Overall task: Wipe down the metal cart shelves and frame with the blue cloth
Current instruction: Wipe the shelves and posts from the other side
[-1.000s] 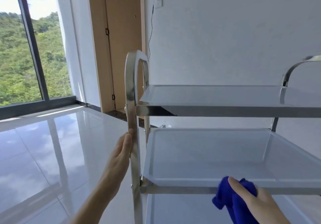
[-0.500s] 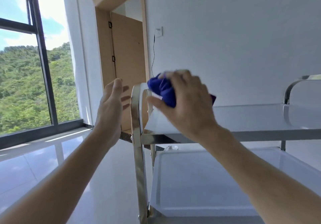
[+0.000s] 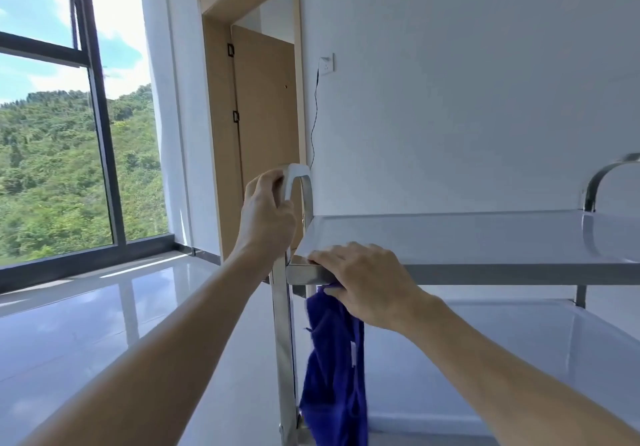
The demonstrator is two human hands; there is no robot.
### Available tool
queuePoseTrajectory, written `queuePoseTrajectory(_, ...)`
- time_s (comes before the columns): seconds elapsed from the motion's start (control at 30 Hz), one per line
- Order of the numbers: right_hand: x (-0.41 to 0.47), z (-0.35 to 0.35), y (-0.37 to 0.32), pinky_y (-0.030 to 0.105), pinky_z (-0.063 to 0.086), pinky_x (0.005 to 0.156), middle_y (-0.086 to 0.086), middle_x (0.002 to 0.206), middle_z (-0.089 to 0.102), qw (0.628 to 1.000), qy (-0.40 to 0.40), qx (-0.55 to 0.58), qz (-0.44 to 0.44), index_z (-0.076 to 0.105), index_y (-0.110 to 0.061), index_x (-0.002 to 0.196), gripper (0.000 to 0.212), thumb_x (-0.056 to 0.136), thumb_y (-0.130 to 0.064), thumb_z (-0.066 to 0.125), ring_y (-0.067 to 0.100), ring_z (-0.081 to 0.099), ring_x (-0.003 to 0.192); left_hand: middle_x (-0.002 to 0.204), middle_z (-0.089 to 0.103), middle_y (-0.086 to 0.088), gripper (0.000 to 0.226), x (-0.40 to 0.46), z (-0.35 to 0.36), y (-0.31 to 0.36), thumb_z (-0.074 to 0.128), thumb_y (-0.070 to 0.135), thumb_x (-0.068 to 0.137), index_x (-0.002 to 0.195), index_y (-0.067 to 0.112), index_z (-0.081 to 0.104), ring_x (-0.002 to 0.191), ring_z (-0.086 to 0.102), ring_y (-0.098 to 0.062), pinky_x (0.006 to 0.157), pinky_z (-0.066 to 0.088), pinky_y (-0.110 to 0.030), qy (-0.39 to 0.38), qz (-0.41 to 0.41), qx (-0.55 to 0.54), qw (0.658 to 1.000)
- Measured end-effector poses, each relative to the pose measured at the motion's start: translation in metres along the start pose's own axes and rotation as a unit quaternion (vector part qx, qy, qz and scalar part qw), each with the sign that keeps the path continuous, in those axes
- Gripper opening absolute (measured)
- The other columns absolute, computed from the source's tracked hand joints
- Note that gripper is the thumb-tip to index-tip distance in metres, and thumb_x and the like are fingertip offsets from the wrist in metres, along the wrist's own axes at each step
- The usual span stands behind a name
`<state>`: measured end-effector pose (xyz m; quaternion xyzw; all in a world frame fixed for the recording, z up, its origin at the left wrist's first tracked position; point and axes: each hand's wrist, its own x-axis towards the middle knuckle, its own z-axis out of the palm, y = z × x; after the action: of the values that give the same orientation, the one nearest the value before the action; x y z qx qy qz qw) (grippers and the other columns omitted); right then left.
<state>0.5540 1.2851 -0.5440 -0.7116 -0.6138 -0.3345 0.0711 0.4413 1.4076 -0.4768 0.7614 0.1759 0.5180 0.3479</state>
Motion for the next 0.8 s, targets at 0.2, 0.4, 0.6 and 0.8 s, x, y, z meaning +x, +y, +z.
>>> queuePoseTrajectory(0.2,0.002,0.009,-0.003,0.036,0.049,0.079,-0.012,0.126,0.065,0.998,0.063,0.001,0.015,0.045,-0.032,0.142,0.053,0.093,-0.022,0.063,0.020,0.064,0.102,0.142,0.033,0.012,0.055,0.001,0.001,-0.005,0.042,-0.006,0.095,0.143,0.022,0.044,0.128,0.046,-0.014,0.109,0.044,-0.039,-0.022,0.037,0.020,0.999)
queuePoseTrajectory(0.4,0.004,0.009,-0.004,0.036,0.048,0.084,-0.012,0.134,0.060,0.998,0.051,-0.006,0.023,0.039,-0.033,0.146,0.052,0.097,-0.028,0.058,0.018,0.061,0.113,0.143,0.043,0.011,0.052,-0.010,-0.004,-0.016,0.051,0.005,0.098,0.141,0.032,0.043,0.125,0.052,-0.021,0.103,0.049,-0.046,-0.023,0.023,0.000,0.999)
queuePoseTrajectory(0.6,0.002,0.009,-0.005,0.038,0.048,0.087,-0.012,0.136,0.060,0.998,0.054,0.011,0.040,0.044,-0.032,0.145,0.048,0.098,-0.030,0.056,0.019,0.059,0.117,0.108,0.052,0.013,0.018,-0.078,0.002,-0.044,0.053,0.013,0.098,0.101,0.031,0.054,0.090,0.057,0.005,0.075,0.048,-0.015,0.136,0.064,-0.030,0.988)
queuePoseTrajectory(0.8,0.003,0.008,-0.005,0.036,0.045,0.086,-0.013,0.139,0.058,0.998,0.046,0.020,0.048,0.043,-0.034,0.144,0.048,0.098,-0.032,0.055,0.018,0.057,0.121,0.089,0.066,0.005,0.021,-0.158,0.020,-0.108,0.054,0.004,0.096,0.093,0.024,0.059,0.074,0.063,-0.008,0.063,0.047,-0.021,0.007,-0.026,0.012,1.000)
